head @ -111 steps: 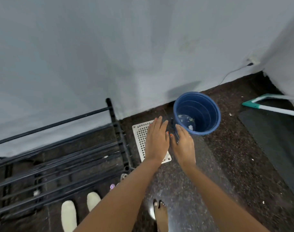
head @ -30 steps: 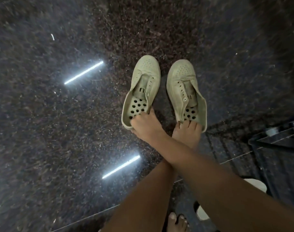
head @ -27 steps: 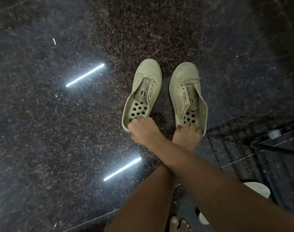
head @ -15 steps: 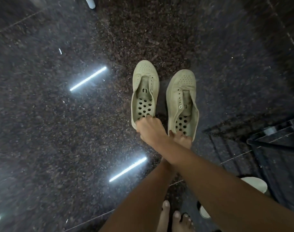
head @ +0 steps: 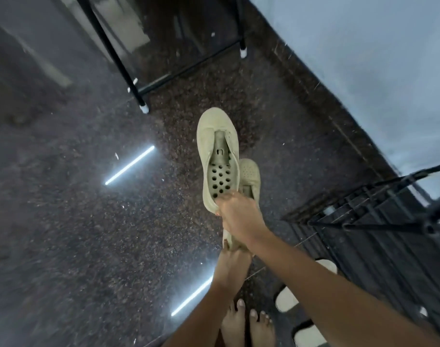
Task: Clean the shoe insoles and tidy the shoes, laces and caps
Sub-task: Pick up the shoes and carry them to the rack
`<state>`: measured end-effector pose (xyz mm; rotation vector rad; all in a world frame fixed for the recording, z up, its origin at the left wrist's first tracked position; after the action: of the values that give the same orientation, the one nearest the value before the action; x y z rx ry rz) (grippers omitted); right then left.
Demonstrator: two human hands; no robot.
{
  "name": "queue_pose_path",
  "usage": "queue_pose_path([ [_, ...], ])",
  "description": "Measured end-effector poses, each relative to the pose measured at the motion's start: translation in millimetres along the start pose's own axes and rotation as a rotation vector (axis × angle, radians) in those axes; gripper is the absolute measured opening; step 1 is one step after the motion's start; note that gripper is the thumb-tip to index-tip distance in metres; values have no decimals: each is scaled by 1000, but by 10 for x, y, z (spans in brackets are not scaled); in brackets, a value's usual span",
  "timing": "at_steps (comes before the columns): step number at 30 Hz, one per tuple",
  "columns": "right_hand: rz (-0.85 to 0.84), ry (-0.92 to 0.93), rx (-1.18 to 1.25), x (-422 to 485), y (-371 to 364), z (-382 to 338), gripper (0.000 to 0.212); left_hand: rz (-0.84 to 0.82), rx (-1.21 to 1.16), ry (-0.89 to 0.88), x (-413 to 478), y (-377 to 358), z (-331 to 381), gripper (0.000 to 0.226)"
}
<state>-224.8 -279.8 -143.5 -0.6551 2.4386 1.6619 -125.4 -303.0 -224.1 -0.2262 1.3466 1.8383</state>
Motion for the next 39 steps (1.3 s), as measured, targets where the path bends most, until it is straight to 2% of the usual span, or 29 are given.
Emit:
queue_pose_path([
  [1,47,0,-24,-131,180,-23,37,32,75,-11,-112,235,164,40],
  [3,120,-19,-44,-322,517,-24,41,19,191,-33,-294,566,425,33],
  [4,151,-26,-37,-431,682,-31,41,-20,181,-28,-355,653,526,28],
  [7,293,-74,-53,-844,1101,33,38,-146,225,-32,-537,674,675,43],
  [10,418,-148,-58,-1260,1444,192,38,-160,243,-32,-760,839,870,43],
  [14,500,-264,-23,-1869,1705,435,39,-166,246,-12,-959,1080,1103,41],
  [20,510,-495,-19,-2692,1872,796,41,-58,340,-132,-1050,1427,1649,36],
  [23,523,-591,-11,-3090,1875,970,41,10,368,-185,-1053,1492,1969,25],
  [25,528,-642,-3,-3338,1869,1082,41,77,356,-291,-1064,1587,2312,14],
  [28,550,-714,25,-3699,1862,1237,41,101,420,-421,-1042,1539,2708,44],
  [32,547,-806,47,-4176,1803,1432,41,116,441,-529,-1010,1433,3244,46],
  [34,536,-855,55,-4383,1762,1551,41,108,441,-581,-994,1412,3528,38],
  [37,514,-933,71,-4633,1647,1753,42,42,359,-634,-884,1238,3845,9],
  [39,523,-981,97,-4777,1582,1889,43,33,408,-689,-784,1090,4025,9],
])
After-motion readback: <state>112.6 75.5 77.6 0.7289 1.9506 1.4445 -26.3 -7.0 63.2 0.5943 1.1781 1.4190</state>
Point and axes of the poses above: each hand's wrist, its own x-axis towards the middle knuckle, its own y-axis out of the back of the hand, z = x × y, the point moved 6 cm from there along x, towards the middle knuckle, and after that the axes turned 5 degrees about -y, right-handed, at the moved point
